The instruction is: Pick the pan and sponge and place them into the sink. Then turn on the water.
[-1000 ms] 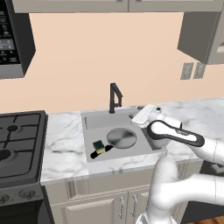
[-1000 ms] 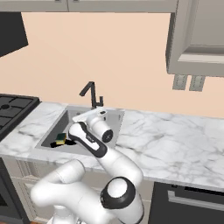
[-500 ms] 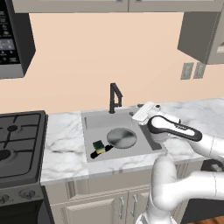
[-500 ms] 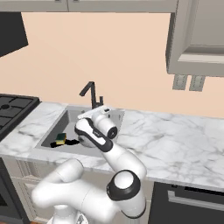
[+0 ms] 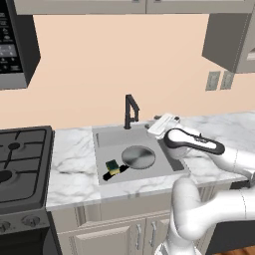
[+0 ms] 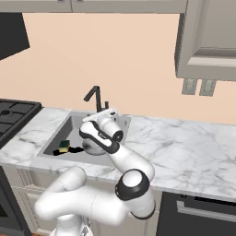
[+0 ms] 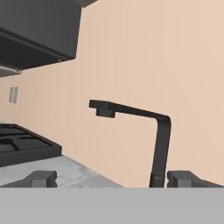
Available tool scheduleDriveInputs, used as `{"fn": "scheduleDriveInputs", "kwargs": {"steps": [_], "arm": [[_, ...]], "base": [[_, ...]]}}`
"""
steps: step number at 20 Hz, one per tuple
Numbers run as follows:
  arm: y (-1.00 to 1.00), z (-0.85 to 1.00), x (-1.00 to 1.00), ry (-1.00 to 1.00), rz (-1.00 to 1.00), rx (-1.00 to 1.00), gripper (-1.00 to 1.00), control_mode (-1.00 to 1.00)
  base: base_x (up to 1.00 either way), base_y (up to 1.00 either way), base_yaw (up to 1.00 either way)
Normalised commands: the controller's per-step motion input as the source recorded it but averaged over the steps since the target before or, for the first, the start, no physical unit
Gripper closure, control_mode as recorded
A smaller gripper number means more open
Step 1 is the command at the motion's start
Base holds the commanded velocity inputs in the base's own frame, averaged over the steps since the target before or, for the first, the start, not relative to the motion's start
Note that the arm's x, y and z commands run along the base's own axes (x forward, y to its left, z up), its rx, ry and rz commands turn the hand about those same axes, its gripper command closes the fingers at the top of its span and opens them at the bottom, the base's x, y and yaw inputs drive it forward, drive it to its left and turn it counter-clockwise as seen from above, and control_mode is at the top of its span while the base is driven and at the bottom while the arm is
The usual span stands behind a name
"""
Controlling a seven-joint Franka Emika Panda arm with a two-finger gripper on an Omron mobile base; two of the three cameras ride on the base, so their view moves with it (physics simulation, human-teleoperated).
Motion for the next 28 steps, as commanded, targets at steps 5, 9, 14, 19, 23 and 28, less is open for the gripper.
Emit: {"fn": "scheduleDriveInputs", "kwargs": {"steps": [5, 9, 14, 19, 23, 28], "arm": [[0.0, -0.13, 0.18, -0.03, 0.01, 0.03, -1.0, -1.0], [-0.01, -0.11, 0.24, -0.03, -0.02, 0.05, -1.0, -1.0], [-0.01, -0.03, 0.27, -0.01, -0.01, 0.06, -1.0, -1.0], [0.0, -0.01, 0.26, 0.0, 0.0, 0.06, -1.0, -1.0], [-0.03, 0.0, 0.19, 0.0, 0.0, 0.06, -1.0, -1.0], [-0.05, 0.0, 0.21, 0.03, 0.03, 0.01, -1.0, -1.0]], "base": [[0.0, 0.0, 0.0], [0.0, 0.0, 0.0], [0.0, 0.0, 0.0], [0.0, 0.0, 0.0], [0.0, 0.0, 0.0], [0.0, 0.0, 0.0]]}}
